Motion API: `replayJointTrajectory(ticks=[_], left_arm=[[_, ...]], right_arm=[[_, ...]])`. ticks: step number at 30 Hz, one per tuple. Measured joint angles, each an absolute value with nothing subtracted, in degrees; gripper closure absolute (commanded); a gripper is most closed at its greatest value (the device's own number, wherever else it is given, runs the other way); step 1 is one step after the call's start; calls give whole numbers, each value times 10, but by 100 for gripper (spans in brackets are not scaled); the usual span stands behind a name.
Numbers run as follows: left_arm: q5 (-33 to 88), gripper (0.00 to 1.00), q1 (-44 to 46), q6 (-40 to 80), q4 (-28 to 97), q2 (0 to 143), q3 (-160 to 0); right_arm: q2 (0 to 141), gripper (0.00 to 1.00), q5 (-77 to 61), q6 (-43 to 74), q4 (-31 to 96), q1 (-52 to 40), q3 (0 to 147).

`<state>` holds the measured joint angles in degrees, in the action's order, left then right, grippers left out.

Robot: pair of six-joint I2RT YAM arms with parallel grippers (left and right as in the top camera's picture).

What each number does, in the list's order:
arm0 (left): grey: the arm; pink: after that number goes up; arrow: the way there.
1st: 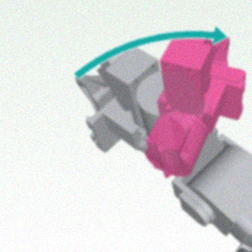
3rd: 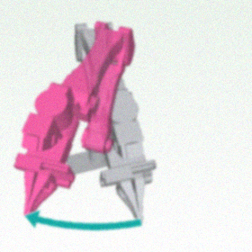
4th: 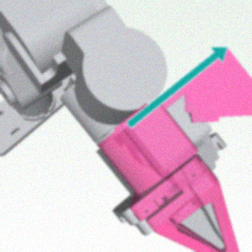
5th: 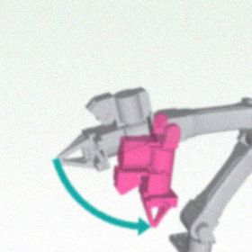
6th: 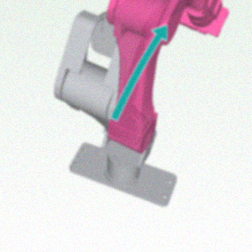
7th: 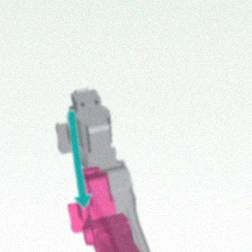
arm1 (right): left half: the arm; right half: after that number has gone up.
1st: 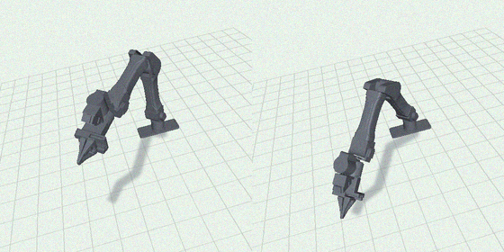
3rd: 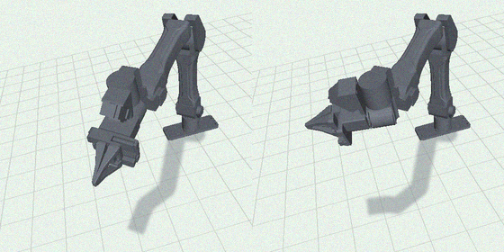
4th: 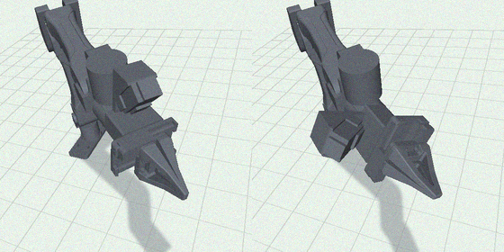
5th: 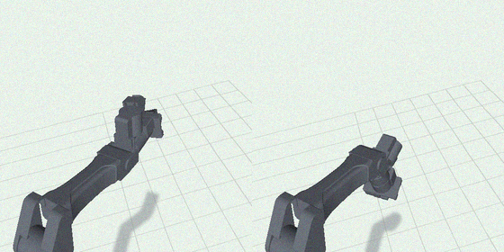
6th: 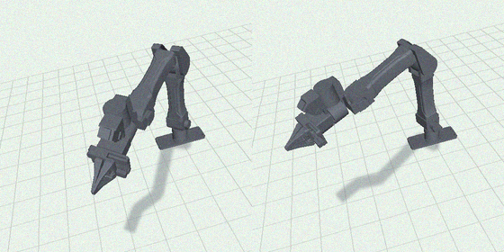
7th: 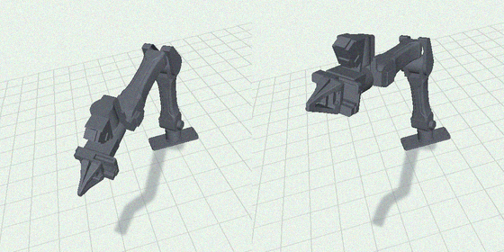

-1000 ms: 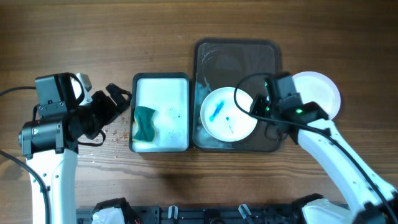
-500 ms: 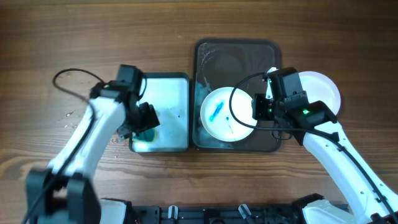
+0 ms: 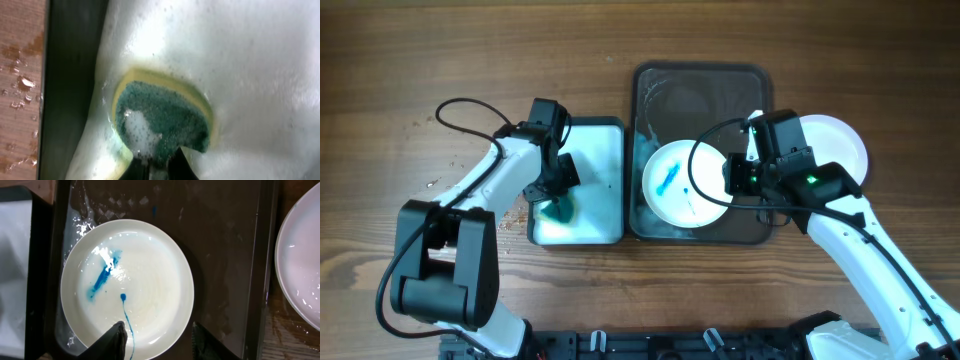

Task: Clean dirty plates on tray and stack at the side
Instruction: 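Grasp the sponge in the white tray with the left gripper and lift it, then scrub the blue-streaked plate with the sponge while the right gripper holds it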

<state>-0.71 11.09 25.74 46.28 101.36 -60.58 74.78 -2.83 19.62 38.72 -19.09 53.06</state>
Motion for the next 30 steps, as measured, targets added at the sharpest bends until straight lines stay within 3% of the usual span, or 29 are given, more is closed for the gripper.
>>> replayJointTrajectory(ticks=[15, 19, 24, 28, 30], left_arm=[[33, 96, 118, 227, 592, 919, -665], [30, 96, 124, 224, 656, 918, -745], [98, 96, 137, 222, 615, 913, -794], [140, 96, 189, 243, 537, 921, -794], [149, 96, 223, 263, 498, 941, -794]], right_arm=[[754, 56, 13, 184, 356, -185, 530], [823, 56, 4, 143, 323, -150, 530], [931, 57, -98, 84, 290, -103, 530], [986, 90, -146, 60, 264, -96, 530], [1002, 94, -157, 60, 249, -96, 530]])
